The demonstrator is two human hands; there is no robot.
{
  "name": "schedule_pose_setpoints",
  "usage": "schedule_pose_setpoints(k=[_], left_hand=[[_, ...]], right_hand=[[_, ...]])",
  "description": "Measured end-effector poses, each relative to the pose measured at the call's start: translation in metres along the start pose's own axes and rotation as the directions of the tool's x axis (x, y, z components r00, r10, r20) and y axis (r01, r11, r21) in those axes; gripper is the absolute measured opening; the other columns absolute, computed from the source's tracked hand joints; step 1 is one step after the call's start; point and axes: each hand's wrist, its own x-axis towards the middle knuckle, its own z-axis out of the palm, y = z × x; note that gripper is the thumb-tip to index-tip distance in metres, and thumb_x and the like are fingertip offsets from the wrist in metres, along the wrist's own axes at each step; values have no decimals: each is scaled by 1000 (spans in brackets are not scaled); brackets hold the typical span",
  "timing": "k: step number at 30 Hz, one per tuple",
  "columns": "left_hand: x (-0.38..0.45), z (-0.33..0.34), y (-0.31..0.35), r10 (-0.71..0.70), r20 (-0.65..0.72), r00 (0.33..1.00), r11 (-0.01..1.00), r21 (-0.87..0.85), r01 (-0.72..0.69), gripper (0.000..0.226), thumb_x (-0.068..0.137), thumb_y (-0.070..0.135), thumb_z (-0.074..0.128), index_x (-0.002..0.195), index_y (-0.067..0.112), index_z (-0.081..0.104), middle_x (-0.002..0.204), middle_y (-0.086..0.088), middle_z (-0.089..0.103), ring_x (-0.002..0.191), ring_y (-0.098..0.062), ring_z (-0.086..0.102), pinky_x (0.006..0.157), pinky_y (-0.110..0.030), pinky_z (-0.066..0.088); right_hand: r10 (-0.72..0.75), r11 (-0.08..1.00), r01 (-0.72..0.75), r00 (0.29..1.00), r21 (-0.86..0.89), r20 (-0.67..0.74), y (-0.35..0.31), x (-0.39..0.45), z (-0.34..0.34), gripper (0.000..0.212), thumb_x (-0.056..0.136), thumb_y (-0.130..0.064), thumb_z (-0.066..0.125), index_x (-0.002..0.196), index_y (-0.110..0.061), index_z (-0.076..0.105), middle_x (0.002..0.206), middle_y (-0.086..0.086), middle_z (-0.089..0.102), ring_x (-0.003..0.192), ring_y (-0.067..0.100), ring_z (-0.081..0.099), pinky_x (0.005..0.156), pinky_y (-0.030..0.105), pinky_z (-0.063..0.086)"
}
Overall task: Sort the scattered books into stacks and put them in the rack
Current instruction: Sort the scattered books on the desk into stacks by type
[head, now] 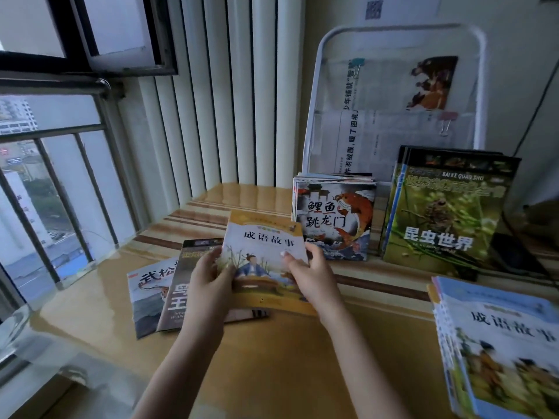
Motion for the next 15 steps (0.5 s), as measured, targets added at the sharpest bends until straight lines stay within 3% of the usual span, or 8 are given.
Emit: schedule_pose_setpoints(k=[3, 5, 7, 10, 15], left_hand=[[-21, 27, -6, -12, 50, 999, 999, 46, 10, 42, 95, 10, 50, 135, 22, 46, 121, -5, 59, 101, -24, 62, 85, -45, 54], [-34, 47, -10, 31, 105, 994, 995, 95, -41, 43, 93, 9, 51, 134, 23, 47, 122, -3, 60, 103, -19, 61, 86, -39, 52], [-51, 70, -9, 58, 190, 980, 987, 140, -85, 43, 93, 11, 52, 134, 24, 46, 121, 1, 60, 102, -15, 61, 78, -28, 51], [-78, 113, -7, 83, 352, 932, 970, 185, -156, 47, 92, 20, 57, 137, 21, 43, 124, 3, 58, 103, -10, 58, 70, -14, 47], [-122, 175, -7, 85, 625, 776, 893, 297, -337, 46, 95, 28, 52, 138, 19, 38, 124, 0, 58, 109, -16, 56, 76, -26, 43]], right_hand=[[-58, 973, 43, 997, -225, -59, -9, -13, -39, 70, 93, -40, 53, 150, -20, 17, 148, 10, 38, 128, 26, 46, 95, 35, 43], [-101, 875, 46, 991, -483, -88, -17, -24, -66, 76, 94, -37, 53, 152, -20, 6, 140, 15, 47, 110, 30, 59, 83, 40, 50], [-132, 763, 12, 982, -646, -138, -21, -31, -97, 78, 94, -33, 54, 151, -17, 3, 138, 14, 49, 101, 30, 62, 77, 38, 51], [-136, 717, -89, 955, -692, -264, -20, -45, -154, 72, 92, -29, 57, 149, -14, 15, 131, 13, 55, 105, 30, 60, 83, 39, 51], [2, 655, -351, 886, -669, -463, 15, -81, -242, 67, 87, -31, 63, 142, -10, 32, 137, 12, 51, 121, 30, 50, 93, 38, 45]])
